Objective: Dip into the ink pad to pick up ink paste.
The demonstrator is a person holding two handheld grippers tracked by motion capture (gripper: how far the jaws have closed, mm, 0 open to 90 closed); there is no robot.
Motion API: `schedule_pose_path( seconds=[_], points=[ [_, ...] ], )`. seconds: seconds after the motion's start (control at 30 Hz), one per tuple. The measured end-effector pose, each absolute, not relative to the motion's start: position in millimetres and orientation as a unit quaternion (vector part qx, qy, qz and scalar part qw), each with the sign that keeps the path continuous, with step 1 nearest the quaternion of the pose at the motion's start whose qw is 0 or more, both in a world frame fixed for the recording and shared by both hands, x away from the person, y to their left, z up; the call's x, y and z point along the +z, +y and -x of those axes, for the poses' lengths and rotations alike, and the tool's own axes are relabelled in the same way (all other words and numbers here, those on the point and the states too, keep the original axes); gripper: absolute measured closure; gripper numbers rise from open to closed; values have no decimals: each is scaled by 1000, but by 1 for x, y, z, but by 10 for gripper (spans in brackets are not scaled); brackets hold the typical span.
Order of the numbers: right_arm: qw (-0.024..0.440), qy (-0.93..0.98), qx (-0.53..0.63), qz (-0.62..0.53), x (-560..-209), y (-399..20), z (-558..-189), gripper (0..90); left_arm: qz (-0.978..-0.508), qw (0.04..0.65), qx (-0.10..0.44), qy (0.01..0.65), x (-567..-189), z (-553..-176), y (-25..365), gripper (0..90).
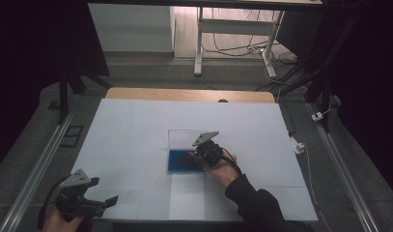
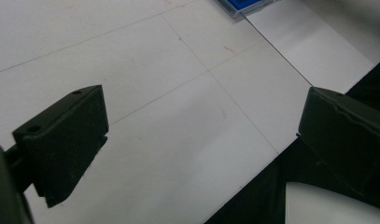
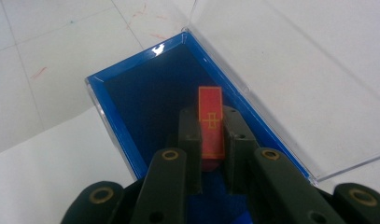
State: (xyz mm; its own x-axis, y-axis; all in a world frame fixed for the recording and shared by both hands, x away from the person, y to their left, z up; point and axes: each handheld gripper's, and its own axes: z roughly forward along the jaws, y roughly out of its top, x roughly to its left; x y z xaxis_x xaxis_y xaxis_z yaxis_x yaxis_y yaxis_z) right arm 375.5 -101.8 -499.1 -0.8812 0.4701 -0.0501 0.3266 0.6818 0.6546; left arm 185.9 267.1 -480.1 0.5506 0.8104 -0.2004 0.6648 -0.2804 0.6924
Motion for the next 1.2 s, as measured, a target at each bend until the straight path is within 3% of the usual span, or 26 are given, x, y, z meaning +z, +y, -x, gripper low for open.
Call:
schedule_pose_path(
  seconds=[0.17,0.43,0.63,1.2],
  points=[
    [144,916,317,-199,-499,-95,-369,803,-795,379,95,464,-480,-186,267,20],
    [81,901,351,-243,-501,-107,-381,803,-793,380,94,466,-480,-186,268,21],
    [130,910,329,-216,-500,-98,-371,803,-794,379,94,465,-480,-187,267,22],
    [95,899,354,-238,-494,-103,-377,797,-792,384,93,465,-480,-186,268,21]
  ],
)
